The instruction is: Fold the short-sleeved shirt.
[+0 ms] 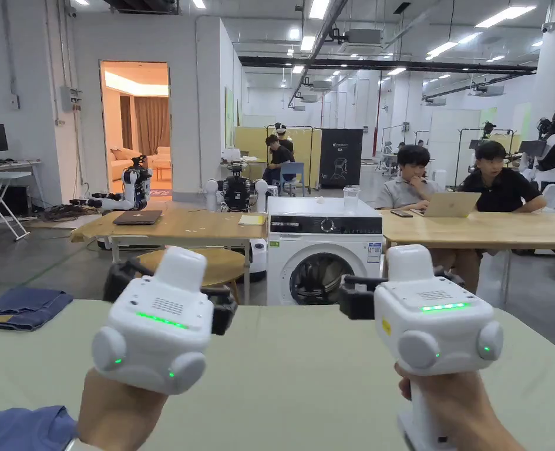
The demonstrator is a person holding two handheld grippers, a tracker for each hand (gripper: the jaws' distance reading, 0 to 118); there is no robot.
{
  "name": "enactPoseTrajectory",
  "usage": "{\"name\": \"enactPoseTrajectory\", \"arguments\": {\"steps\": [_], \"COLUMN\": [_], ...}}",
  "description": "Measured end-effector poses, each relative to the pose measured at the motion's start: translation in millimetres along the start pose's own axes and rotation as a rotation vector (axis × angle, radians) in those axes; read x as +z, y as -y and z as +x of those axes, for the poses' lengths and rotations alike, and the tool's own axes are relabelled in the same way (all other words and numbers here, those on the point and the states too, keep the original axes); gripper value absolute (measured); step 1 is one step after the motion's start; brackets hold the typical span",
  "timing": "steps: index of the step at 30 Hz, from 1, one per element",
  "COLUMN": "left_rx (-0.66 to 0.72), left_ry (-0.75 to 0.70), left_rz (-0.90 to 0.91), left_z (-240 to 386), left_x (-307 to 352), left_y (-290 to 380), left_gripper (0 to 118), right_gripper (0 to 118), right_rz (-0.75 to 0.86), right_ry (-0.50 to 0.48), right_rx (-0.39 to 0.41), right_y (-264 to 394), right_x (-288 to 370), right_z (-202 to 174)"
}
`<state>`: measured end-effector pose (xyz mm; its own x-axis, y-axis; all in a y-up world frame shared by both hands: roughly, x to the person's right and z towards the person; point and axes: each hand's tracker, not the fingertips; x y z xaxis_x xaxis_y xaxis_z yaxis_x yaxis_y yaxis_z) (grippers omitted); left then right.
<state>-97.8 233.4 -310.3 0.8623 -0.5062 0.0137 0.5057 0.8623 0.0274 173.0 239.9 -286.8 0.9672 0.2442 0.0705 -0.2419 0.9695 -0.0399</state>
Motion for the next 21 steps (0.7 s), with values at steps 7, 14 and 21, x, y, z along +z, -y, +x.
{"name": "enactPoseTrajectory", "arguments": {"steps": [7, 14, 21], "left_rx": [-1.325, -0.757, 0.607], "left_ry": [-0.098, -0.004, 0.163], "left_rz": [0.195, 0.061, 0.012], "left_z": [75, 51, -42], "left_x": [-5, -6, 7], "left_y": [59, 47, 24], "left_gripper": [118, 118, 118], "right_gripper": [118, 118, 118], "right_rz": [0.098, -0.007, -0.02], "right_ry": [0.046, 0.062, -0.086], "right_rx": [1.502, 1.066, -0.373], "right_y": [90, 70, 13], "right_x": [-8, -7, 7], "right_z": [-65, -54, 19]}}
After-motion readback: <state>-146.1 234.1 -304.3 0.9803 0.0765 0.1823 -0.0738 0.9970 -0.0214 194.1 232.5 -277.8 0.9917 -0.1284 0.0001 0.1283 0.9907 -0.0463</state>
